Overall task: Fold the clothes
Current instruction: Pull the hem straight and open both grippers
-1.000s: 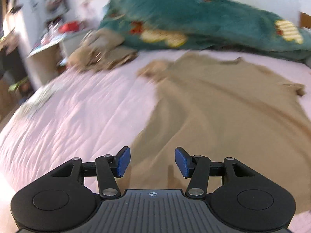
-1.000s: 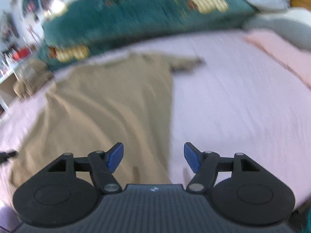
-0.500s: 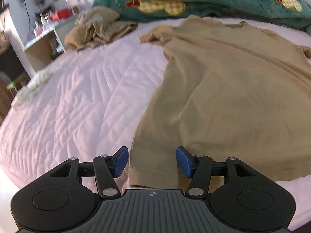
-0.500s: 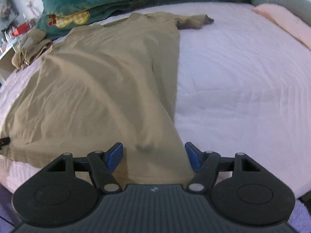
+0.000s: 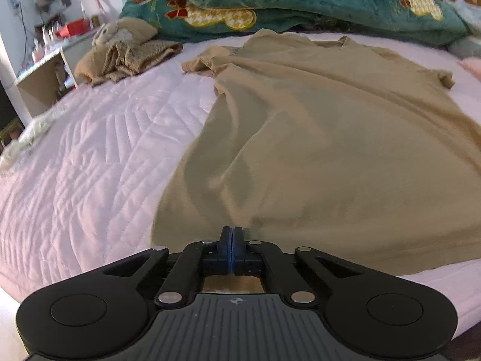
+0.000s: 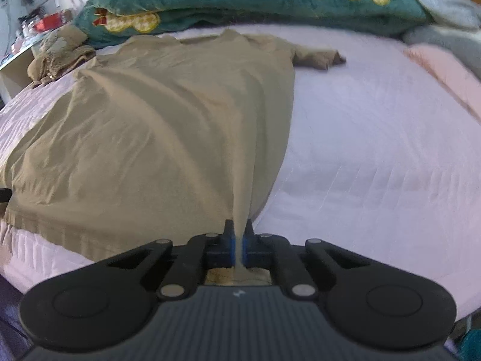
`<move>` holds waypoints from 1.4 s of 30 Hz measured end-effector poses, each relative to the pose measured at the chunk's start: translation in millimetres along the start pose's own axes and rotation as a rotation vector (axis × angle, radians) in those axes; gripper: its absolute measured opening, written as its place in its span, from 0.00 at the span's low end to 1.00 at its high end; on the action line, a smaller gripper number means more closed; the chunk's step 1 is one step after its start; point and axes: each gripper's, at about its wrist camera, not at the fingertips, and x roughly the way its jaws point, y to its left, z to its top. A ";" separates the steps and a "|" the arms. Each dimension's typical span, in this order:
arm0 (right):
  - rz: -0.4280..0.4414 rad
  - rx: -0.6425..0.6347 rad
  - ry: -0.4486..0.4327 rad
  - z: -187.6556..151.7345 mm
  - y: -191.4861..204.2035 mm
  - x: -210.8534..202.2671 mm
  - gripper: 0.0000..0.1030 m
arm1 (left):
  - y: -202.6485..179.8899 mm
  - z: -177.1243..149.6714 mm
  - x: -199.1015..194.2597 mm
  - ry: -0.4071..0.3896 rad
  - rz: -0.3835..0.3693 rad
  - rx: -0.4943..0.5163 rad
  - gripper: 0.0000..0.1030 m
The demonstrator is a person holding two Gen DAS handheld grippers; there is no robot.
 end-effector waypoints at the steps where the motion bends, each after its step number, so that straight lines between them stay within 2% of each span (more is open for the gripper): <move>1: -0.004 -0.018 -0.006 1.8 0.5 -5.1 0.04 | 1.9 -0.8 -1.8 0.008 -0.013 -0.016 0.00; 4: -0.016 -0.066 0.011 9.9 -3.7 -21.5 0.04 | 10.6 -7.4 -14.6 0.022 -0.016 -0.038 0.00; 9: -0.002 -0.106 0.096 5.7 -11.1 -24.7 0.04 | 24.8 -20.2 -26.1 0.035 -0.018 -0.057 0.00; 12: 0.040 -0.026 0.094 0.6 -19.0 -23.1 0.06 | 26.3 -17.0 -34.0 0.005 -0.003 -0.049 0.02; 13: 0.063 0.016 0.085 0.1 -22.8 -24.7 0.07 | 24.6 -14.6 -38.4 -0.016 -0.002 -0.038 0.09; 14: 0.091 0.064 0.071 0.9 -26.7 -27.7 0.09 | 21.6 -11.4 -43.5 -0.047 0.002 -0.024 0.12; 16: 0.105 0.111 0.021 3.8 -28.5 -34.9 0.21 | 13.8 -2.0 -52.4 -0.108 -0.010 -0.006 0.16; 18: 0.089 0.133 -0.037 7.2 -27.1 -42.7 0.51 | 4.5 8.3 -57.9 -0.149 -0.033 -0.019 0.28; 20: 0.035 0.119 -0.090 11.2 -20.9 -49.9 0.58 | -4.8 17.1 -60.6 -0.180 -0.065 -0.031 0.49; 23: 0.004 0.105 -0.137 18.0 -15.3 -55.9 0.61 | -24.0 25.4 -64.3 -0.228 -0.080 -0.030 0.60; 25: 0.015 0.117 -0.142 22.9 -14.6 -55.3 0.62 | -38.9 29.0 -66.4 -0.247 -0.075 -0.021 0.61; 29: 0.027 0.159 -0.124 25.9 -17.9 -49.6 0.63 | -57.1 34.0 -61.7 -0.215 -0.046 0.016 0.61; 32: 0.016 0.192 -0.101 25.1 -18.9 -45.3 0.63 | -57.0 31.4 -59.8 -0.206 -0.024 0.025 0.61; 36: 0.008 0.219 -0.029 17.2 -23.8 -33.2 0.63 | -40.8 26.3 -47.0 -0.152 0.043 0.033 0.61; 42: 0.020 0.284 0.071 0.4 -36.6 -11.7 0.63 | 6.7 18.0 -23.5 -0.052 0.162 0.006 0.61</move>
